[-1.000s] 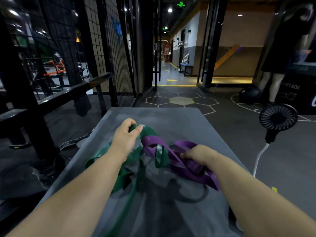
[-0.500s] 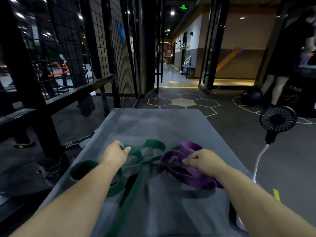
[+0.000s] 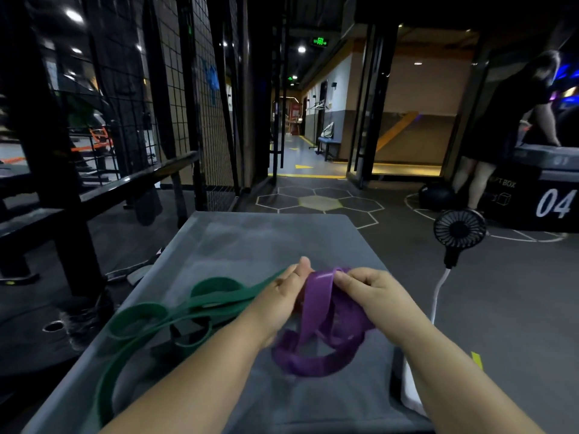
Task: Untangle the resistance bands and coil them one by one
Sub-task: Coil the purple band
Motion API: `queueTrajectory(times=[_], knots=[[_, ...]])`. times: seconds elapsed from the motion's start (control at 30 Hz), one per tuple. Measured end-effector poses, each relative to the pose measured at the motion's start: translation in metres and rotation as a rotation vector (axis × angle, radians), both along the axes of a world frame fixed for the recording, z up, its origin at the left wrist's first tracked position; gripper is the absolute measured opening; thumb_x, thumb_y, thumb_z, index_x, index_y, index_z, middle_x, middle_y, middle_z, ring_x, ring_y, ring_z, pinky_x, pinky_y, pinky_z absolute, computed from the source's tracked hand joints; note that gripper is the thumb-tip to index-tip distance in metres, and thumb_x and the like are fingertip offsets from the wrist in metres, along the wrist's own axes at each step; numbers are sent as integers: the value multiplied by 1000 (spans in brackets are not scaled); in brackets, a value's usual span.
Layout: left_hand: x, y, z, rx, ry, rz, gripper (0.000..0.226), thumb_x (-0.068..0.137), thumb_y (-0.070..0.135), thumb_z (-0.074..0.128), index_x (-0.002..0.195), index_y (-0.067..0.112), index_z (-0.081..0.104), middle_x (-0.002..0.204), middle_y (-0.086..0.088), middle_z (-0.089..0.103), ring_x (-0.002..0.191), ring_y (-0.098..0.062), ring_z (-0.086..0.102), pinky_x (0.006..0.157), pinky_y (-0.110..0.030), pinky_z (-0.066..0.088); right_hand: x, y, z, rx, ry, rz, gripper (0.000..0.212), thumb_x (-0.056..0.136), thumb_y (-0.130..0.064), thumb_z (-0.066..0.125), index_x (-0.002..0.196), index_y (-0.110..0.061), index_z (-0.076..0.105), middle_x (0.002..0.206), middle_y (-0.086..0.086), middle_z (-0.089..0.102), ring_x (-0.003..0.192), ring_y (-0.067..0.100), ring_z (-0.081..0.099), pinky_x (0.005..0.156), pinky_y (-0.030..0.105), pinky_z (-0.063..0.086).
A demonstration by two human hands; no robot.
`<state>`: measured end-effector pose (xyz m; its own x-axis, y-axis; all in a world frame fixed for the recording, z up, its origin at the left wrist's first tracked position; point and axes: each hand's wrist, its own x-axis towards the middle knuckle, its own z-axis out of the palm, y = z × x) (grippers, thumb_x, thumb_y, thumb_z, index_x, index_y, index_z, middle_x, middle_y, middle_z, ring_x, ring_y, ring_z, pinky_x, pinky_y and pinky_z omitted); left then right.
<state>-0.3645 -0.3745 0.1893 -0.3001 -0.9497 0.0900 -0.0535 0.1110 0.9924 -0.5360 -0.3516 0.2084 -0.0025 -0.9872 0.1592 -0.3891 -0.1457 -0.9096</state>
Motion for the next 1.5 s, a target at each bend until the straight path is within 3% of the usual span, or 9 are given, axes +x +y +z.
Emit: queueTrajectory(times=[0.33,0.5,0.57,0.63,0.7,0.83,1.1,1.3,1.5], knots=[[17,77,42,10,160,-14,20,95,29,57,92,11,65,73,-5,65,61,-12,60,59,-23,49,28,64,17,16,14,-35,36,90,-56,55,79,-22,59,72,-2,61,67,16,55,64,31,40],[24,99,28,29,134,65,16,99,22,52,92,15,65,72,2,67,62,-10,60,60,-23,47,36,77,-14,143,617,83,54,106,-42,27,149,-9,30,136,14,49,123,30,50,99,34,38],[28,103,24,31,122,86,17,100,17,48,94,15,64,73,2,68,63,-10,61,60,-23,49,34,75,-27,171,833,93,55,107,-21,24,156,-16,0,148,13,35,128,32,46,103,36,38],[33,104,23,19,113,118,19,101,14,45,96,16,63,74,2,67,60,-7,60,56,-20,47,33,73,-31,160,901,16,53,105,-33,23,155,-17,16,144,13,41,124,33,49,99,38,40],[37,100,21,4,114,135,18,101,13,45,99,17,63,76,2,65,59,-5,59,56,-18,47,31,72,-28,47,663,-95,67,97,-61,19,126,-15,58,118,11,62,107,31,59,91,39,46],[31,93,9,-40,83,101,16,99,11,51,103,18,64,86,-4,67,81,-18,61,84,-36,49,44,79,-16,158,-16,93,72,91,-68,26,73,-14,69,71,0,67,67,15,58,66,28,43],[23,70,-30,-219,-282,179,13,71,12,84,79,14,73,65,5,66,61,-7,56,65,-23,46,58,52,-60,215,-581,247,44,90,-45,57,108,-5,67,110,16,72,109,28,67,96,41,52],[20,48,-54,-313,-427,360,46,52,53,83,63,21,52,51,11,50,48,-3,42,50,-22,34,58,32,-66,104,-868,211,20,74,-17,63,90,-6,68,69,7,61,68,20,58,66,29,49],[18,31,-85,21,-21,-147,72,64,30,84,122,19,43,116,1,56,103,-1,54,91,-18,45,39,23,-63,83,-888,311,17,78,-14,60,78,-17,77,60,3,58,48,13,51,48,22,46]])
